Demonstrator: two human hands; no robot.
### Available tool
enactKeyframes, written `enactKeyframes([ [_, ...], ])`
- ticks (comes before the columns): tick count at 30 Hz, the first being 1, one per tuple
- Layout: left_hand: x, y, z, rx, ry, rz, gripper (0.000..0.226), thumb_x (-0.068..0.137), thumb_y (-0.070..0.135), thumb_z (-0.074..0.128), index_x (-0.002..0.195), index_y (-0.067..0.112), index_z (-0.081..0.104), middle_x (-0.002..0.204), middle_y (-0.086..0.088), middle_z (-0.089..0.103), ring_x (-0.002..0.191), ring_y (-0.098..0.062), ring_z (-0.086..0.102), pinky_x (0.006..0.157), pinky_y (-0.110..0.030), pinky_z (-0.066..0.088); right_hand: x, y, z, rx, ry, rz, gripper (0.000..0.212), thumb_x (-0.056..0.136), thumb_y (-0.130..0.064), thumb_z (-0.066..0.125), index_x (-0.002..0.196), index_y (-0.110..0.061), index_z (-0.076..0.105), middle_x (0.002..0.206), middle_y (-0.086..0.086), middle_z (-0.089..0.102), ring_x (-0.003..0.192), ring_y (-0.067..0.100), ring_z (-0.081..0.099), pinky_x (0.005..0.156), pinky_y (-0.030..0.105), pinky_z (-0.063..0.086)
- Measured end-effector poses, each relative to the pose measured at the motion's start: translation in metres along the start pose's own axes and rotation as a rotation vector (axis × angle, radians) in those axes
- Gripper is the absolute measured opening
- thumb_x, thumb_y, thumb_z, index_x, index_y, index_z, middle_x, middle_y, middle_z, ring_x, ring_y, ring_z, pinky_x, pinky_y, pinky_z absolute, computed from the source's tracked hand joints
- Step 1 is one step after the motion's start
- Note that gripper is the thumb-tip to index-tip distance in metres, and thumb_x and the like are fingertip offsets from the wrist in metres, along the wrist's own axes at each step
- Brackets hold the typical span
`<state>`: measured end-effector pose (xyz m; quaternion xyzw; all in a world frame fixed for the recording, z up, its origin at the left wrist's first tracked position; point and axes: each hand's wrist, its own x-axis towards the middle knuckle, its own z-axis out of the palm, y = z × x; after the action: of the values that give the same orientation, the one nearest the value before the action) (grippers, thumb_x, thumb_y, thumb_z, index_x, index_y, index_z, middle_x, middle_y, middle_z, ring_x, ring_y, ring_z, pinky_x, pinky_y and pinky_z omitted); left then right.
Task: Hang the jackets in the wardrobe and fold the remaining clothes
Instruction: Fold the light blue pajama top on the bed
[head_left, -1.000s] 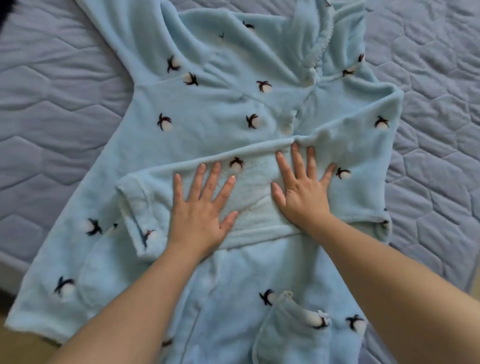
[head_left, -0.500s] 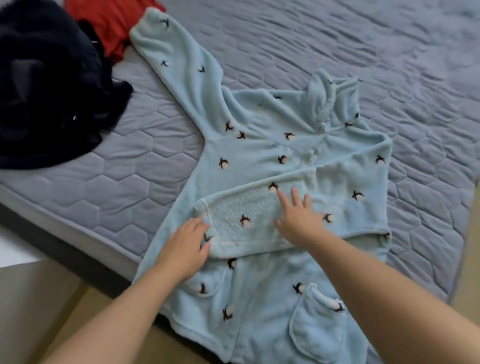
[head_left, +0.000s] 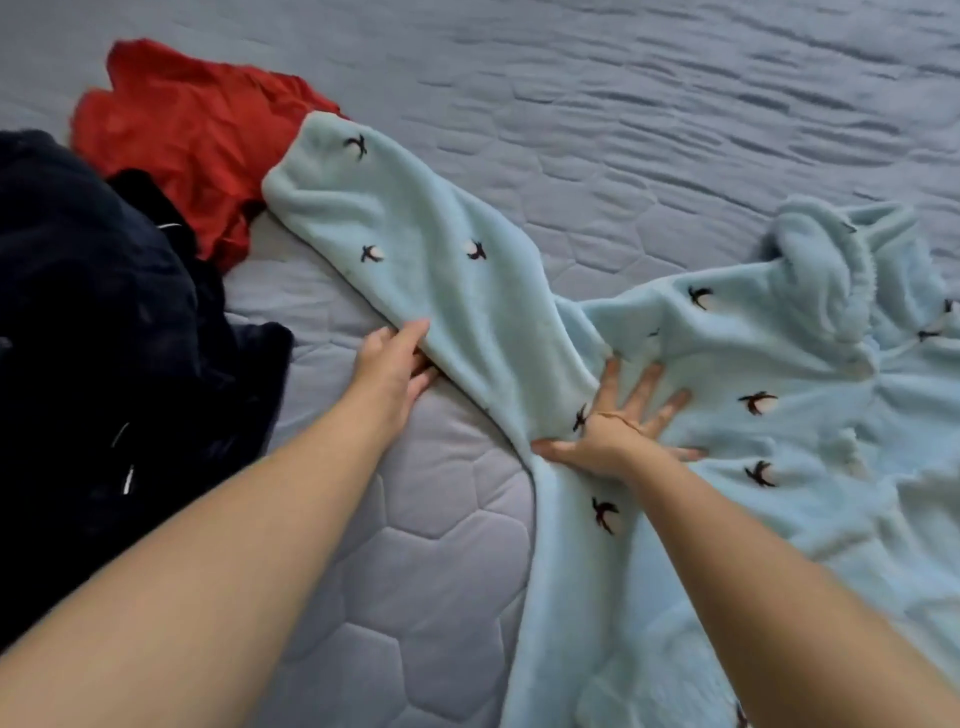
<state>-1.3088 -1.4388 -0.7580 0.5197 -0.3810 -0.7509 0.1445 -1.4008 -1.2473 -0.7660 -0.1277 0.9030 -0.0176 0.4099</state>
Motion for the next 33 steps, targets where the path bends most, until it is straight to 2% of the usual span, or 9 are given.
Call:
enactKeyframes([
  [7, 0.073, 0.041, 0.023, -0.172, 0.108, 0.056, 0.031, 0.083, 0.019, 0.071, 0.110, 0.008, 0.057, 0.111, -0.009, 0.068, 0.095, -0.021, 0.067, 0.083, -0.040, 0.056, 0.011, -0.004, 0.001, -0.022, -0.050, 0.070, 0.144, 0.053, -0.080, 0.068, 0.128, -0.039, -0.048, 0.131, 0.001, -0.061, 0.130, 0.043, -0.042, 0.096, 0.081, -0.001],
  [13, 0.059, 0.087, 0.008, -0.072, 0.187, 0.397, 0.033, 0.086, 0.001, 0.058, 0.118, 0.006, 0.056, 0.109, -0.005, 0.067, 0.094, -0.017, 0.067, 0.086, -0.035, 0.055, 0.004, 0.001, -0.003, 0.037, -0.059, -0.011, 0.139, 0.059, -0.076, 0.068, 0.128, -0.040, -0.047, 0.133, 0.001, -0.059, 0.129, 0.043, -0.044, 0.096, 0.079, -0.002],
  [17, -0.022, 0.107, 0.013, 0.327, -0.011, 0.638, 0.034, 0.091, 0.011, 0.054, 0.126, 0.008, 0.055, 0.115, 0.000, 0.065, 0.106, -0.010, 0.062, 0.093, -0.026, 0.050, -0.022, 0.021, -0.028, 0.433, -0.050, -0.133, 0.118, 0.066, -0.060, 0.075, 0.147, -0.047, -0.010, 0.157, -0.002, -0.025, 0.145, 0.033, -0.017, 0.114, 0.057, 0.012],
  [19, -0.072, 0.108, 0.021, 0.532, -0.232, 0.825, 0.032, 0.094, 0.011, 0.050, 0.125, 0.007, 0.054, 0.117, -0.001, 0.063, 0.107, -0.008, 0.059, 0.093, -0.018, 0.046, -0.049, 0.034, -0.051, 0.989, -0.057, -0.150, 0.100, 0.066, -0.054, 0.076, 0.147, -0.049, 0.017, 0.158, 0.000, 0.017, 0.143, 0.022, 0.022, 0.102, 0.043, 0.036],
  [21, -0.121, 0.097, 0.038, 0.776, -0.429, 0.982, 0.031, 0.089, 0.003, 0.047, 0.118, 0.002, 0.056, 0.111, -0.008, 0.062, 0.101, -0.015, 0.056, 0.085, -0.013, 0.042, -0.083, 0.051, -0.078, 1.454, -0.161, -0.113, 0.074, 0.074, -0.063, 0.063, 0.141, -0.048, 0.035, 0.148, 0.005, 0.041, 0.130, 0.027, 0.045, 0.091, 0.054, 0.046],
  [25, -0.212, 0.031, 0.091, 1.123, -0.907, 1.338, 0.040, 0.072, -0.003, 0.052, 0.111, -0.001, 0.059, 0.115, -0.022, 0.059, 0.101, -0.033, 0.053, 0.083, -0.035, 0.040, -0.141, 0.128, -0.121, 1.743, -0.582, -0.241, 0.072, 0.092, -0.071, 0.021, 0.144, -0.025, 0.040, 0.148, 0.019, 0.039, 0.136, 0.040, 0.037, 0.110, 0.065, 0.018],
  [28, -0.272, -0.035, 0.112, 1.345, -1.183, 1.206, 0.050, 0.087, 0.018, 0.058, 0.135, 0.011, 0.047, 0.146, -0.008, 0.042, 0.135, -0.026, 0.038, 0.110, -0.050, 0.023, -0.193, 0.224, -0.133, 1.709, -0.613, -0.155, 0.073, 0.099, -0.056, 0.007, 0.150, -0.007, 0.022, 0.152, 0.023, 0.027, 0.141, 0.038, 0.025, 0.115, 0.054, 0.006],
  [30, -0.303, -0.076, 0.110, 1.471, -1.259, 0.952, 0.049, 0.094, 0.037, 0.049, 0.140, 0.021, 0.041, 0.146, 0.000, 0.043, 0.138, -0.017, 0.033, 0.116, -0.047, 0.008, -0.224, 0.269, -0.128, 1.639, -0.560, -0.079, 0.063, 0.100, -0.050, 0.022, 0.141, -0.006, 0.043, 0.140, 0.025, 0.045, 0.128, 0.041, 0.045, 0.109, 0.058, 0.023],
  [33, -0.326, -0.122, 0.092, 1.589, -1.168, 0.683, 0.040, 0.096, 0.042, 0.043, 0.132, 0.025, 0.049, 0.134, 0.004, 0.052, 0.128, -0.013, 0.042, 0.115, -0.038, 0.018, -0.251, 0.345, -0.090, 1.184, -0.183, 0.429, 0.045, 0.095, -0.045, 0.046, 0.127, -0.015, 0.058, 0.119, 0.015, 0.064, 0.099, 0.033, 0.063, 0.089, 0.050, 0.045],
])
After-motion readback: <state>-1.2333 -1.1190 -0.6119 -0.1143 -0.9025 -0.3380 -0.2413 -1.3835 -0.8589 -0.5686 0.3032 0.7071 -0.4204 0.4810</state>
